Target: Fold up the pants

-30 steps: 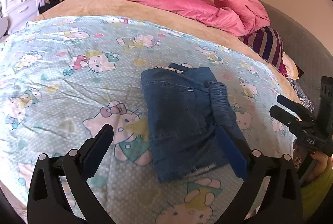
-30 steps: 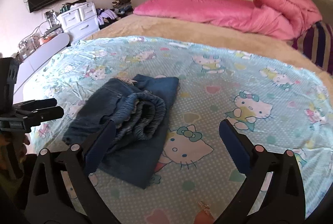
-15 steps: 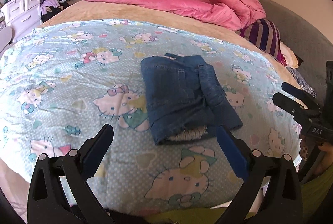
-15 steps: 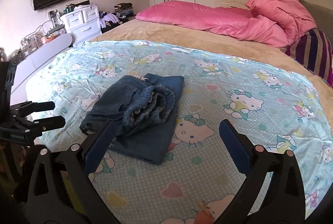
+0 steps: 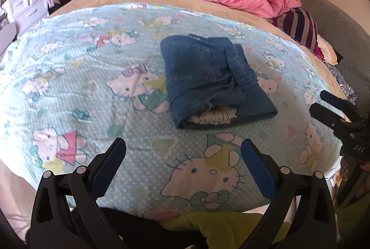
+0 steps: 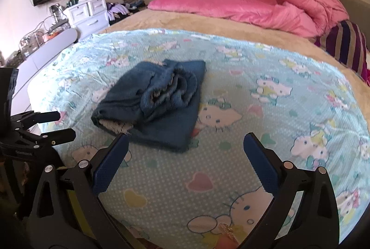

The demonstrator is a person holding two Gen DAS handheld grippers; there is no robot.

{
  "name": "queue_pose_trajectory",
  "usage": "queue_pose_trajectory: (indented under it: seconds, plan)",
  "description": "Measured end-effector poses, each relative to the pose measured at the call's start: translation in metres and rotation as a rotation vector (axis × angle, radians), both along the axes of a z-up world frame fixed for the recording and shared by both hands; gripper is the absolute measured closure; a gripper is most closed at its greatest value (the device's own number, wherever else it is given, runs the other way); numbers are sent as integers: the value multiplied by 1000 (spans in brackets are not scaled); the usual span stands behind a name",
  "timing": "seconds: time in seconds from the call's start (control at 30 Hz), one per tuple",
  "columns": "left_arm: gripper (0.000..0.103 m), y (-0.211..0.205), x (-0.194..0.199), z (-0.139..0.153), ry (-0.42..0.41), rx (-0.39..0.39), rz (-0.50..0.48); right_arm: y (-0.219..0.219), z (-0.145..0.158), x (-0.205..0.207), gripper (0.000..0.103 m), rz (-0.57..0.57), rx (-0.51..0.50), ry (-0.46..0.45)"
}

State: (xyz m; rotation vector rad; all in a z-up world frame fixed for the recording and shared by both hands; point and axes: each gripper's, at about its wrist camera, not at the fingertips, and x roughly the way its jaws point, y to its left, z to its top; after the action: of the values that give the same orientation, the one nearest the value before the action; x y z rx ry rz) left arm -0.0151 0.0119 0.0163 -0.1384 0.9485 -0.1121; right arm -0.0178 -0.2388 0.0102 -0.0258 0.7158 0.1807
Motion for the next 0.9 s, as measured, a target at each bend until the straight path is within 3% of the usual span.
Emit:
queue_pose_trajectory:
  seconds: [0.23,0.9]
  plan:
    - [4,1,4,-13,42,-17,10,6,-10,7,9,8,0,32]
    - [4,11,7,-16,52,-37,32,8,-12,11,9,10,3,38]
